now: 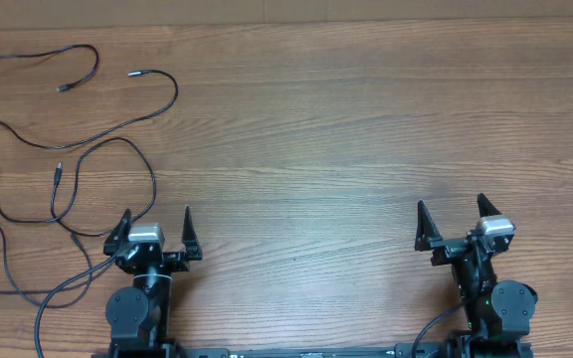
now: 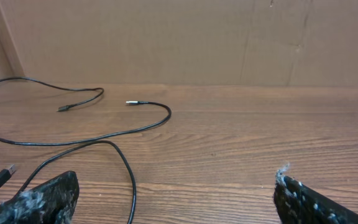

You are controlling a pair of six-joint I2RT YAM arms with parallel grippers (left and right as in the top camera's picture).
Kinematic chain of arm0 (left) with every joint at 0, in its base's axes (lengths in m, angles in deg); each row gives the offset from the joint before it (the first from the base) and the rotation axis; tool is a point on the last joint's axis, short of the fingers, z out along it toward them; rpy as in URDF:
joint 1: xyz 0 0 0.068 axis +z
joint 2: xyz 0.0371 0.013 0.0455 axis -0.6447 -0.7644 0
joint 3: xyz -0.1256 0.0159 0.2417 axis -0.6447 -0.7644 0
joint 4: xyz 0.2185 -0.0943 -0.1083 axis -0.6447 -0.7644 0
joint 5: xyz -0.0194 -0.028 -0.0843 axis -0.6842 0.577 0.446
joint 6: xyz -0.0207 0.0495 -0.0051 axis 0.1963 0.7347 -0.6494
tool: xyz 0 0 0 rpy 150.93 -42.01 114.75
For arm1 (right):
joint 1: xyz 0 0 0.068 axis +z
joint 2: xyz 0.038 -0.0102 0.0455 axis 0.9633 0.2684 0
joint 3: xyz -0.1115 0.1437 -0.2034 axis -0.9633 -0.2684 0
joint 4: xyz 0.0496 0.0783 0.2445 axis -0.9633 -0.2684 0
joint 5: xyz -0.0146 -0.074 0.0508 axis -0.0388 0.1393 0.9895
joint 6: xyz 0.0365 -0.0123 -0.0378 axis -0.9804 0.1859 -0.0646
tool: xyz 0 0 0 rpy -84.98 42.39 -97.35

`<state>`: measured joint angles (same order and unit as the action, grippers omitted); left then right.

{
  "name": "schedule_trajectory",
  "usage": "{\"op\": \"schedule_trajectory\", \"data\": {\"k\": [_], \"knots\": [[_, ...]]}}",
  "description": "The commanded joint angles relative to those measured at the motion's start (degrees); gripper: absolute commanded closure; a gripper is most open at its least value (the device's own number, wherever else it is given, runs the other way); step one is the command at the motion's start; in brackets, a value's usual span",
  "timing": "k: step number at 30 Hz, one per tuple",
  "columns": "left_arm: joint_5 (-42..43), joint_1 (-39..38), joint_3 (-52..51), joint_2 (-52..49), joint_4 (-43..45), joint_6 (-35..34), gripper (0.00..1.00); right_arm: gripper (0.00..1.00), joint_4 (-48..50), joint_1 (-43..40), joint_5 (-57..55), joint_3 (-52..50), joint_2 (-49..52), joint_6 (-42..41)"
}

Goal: Untangle cables

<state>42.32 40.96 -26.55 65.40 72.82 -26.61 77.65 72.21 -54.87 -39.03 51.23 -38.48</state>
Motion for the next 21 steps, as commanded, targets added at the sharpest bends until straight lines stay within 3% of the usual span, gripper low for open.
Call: {"op": "schedule_trajectory", "data": {"k": [1,21], "knots": [[-0.7,-0.1,-0.2,0.7,0.1,1.3,0.0,0.0,0.1,-0.2,-1.0,-0.6,-0.7,1.4],[-0.7,-0.1,-0.2,0.7,0.1,1.3,0.0,0.0,0.4,-1.6,-0.8,-0.6,-0.7,1.7]]}}
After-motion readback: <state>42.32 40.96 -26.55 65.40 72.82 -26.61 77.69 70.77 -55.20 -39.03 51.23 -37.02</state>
